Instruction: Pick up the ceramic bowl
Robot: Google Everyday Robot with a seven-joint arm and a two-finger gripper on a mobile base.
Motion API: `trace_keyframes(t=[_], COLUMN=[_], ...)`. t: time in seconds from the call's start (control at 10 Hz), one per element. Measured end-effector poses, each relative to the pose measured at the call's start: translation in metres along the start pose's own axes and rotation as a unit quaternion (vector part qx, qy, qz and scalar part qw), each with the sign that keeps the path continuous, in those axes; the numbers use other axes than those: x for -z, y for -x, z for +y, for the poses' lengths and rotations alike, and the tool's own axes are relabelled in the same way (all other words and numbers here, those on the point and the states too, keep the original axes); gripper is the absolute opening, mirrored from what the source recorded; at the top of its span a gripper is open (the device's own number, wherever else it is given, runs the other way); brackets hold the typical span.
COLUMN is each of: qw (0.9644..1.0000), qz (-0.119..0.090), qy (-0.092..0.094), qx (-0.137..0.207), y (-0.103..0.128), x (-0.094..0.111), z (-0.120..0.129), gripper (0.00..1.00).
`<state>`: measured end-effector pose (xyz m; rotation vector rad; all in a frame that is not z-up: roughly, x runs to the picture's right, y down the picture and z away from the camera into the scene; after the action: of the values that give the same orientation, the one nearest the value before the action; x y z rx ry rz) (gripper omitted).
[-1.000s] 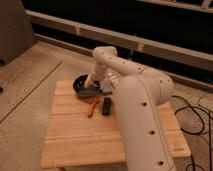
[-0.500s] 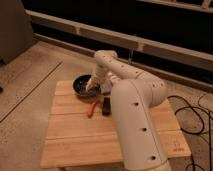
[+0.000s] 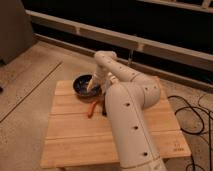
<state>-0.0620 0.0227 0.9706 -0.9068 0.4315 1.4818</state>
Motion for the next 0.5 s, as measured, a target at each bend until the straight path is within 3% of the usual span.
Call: trace_keyframes(t=[0.2, 0.5], qw=[0.9998, 0.9996], qz=[0.019, 0.023], qy=[-0.001, -0.005], qx=[0.009, 0.013], y=[-0.0023, 0.0026], x=[-0.0070, -0.0080], z=[-0.0009, -0.0028], gripper=[0.34, 0.04])
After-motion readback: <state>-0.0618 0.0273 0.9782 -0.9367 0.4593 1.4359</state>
